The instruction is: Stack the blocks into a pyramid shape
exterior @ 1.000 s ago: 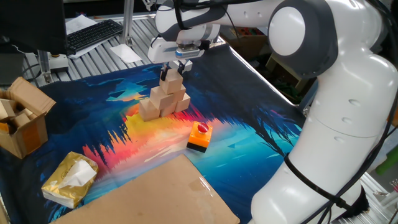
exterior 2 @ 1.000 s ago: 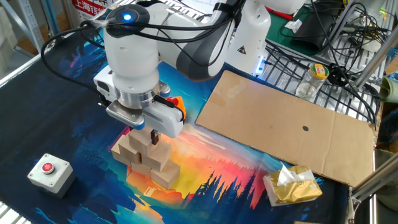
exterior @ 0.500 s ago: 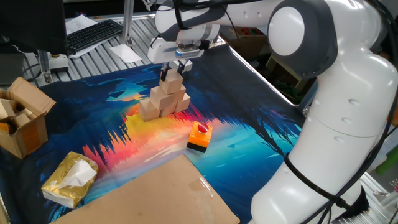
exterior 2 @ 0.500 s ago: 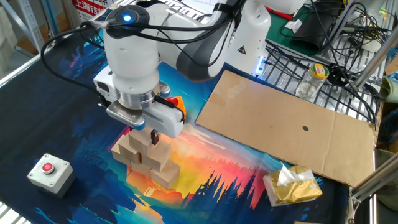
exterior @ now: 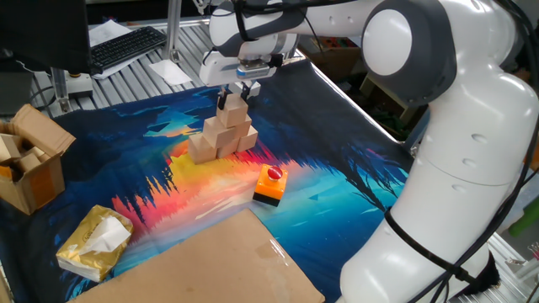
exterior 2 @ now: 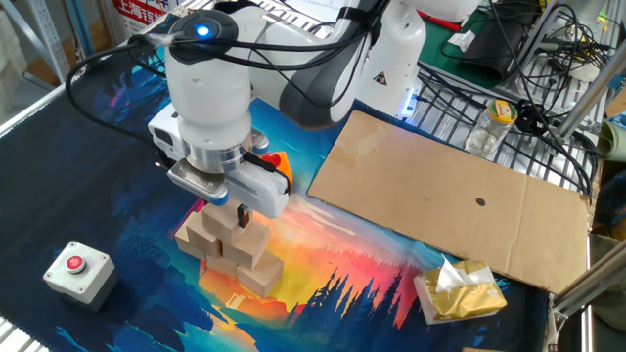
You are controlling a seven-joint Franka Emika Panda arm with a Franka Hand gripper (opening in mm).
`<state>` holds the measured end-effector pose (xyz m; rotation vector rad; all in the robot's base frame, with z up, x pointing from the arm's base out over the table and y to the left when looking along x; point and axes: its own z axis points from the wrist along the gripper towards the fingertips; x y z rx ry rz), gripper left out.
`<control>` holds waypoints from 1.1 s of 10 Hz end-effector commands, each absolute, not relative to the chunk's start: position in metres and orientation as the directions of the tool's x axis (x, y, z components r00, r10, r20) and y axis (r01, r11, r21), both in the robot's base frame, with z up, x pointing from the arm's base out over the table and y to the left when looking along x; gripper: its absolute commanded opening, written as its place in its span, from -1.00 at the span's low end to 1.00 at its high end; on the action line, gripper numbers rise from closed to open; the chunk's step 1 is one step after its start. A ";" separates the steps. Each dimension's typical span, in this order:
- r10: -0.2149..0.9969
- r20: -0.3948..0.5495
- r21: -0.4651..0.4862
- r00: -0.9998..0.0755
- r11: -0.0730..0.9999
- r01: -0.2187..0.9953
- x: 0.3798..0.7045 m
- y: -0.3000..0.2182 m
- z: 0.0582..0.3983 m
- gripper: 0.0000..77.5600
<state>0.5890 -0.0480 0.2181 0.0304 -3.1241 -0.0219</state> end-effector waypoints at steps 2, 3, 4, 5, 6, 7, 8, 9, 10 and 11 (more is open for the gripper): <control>-0.015 0.024 0.009 -1.000 1.000 -0.015 0.590 -0.048 0.220 -0.97; -0.015 0.024 0.009 -1.000 1.000 -0.015 0.590 -0.048 0.220 1.00; -0.015 0.024 0.009 -1.000 1.000 -0.015 0.590 -0.048 0.220 1.00; -0.015 0.024 0.009 -1.000 1.000 -0.015 0.590 -0.048 0.220 1.00; -0.015 0.024 0.009 -1.000 1.000 -0.015 0.590 -0.048 0.220 1.00; -0.015 0.024 0.009 -1.000 1.000 -0.015 0.590 -0.048 0.220 1.00; -0.015 0.024 0.009 -1.000 1.000 -0.015 0.590 -0.048 0.220 1.00; -0.015 0.024 0.009 -1.000 1.000 -0.015 0.590 -0.048 0.220 1.00; -0.015 0.024 0.009 -1.000 1.000 -0.015 0.590 -0.048 0.220 1.00; -0.015 0.024 0.009 -1.000 1.000 -0.015 0.590 -0.048 0.220 1.00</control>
